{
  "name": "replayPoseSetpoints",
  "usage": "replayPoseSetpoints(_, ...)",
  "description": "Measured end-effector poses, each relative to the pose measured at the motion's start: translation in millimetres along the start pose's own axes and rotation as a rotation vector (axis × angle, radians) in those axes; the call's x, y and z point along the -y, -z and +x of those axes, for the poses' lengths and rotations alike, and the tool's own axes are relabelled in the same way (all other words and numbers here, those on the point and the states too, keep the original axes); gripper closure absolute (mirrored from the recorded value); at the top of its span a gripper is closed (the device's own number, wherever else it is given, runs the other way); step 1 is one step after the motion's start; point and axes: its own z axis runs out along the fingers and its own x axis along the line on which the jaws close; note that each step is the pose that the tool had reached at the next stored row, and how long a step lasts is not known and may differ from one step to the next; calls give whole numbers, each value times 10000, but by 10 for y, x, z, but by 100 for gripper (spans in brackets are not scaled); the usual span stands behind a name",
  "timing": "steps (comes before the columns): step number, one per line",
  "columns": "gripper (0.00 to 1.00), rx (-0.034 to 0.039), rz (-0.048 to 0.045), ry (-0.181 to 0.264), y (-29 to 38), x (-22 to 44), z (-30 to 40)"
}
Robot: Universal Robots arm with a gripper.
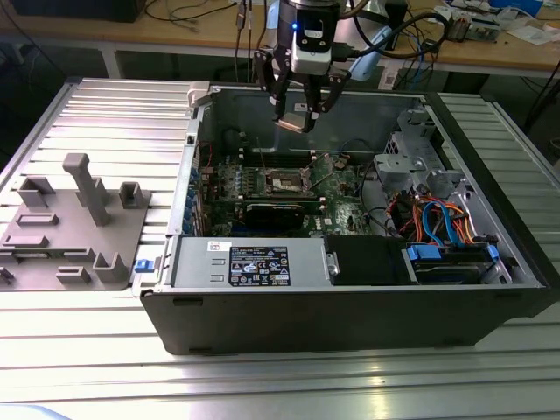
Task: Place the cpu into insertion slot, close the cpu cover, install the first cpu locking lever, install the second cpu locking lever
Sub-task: 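Place the cpu into insertion slot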
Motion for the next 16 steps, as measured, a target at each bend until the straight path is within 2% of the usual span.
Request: replayPoseSetpoints(16,46,-14,3,-259,0,2,-1)
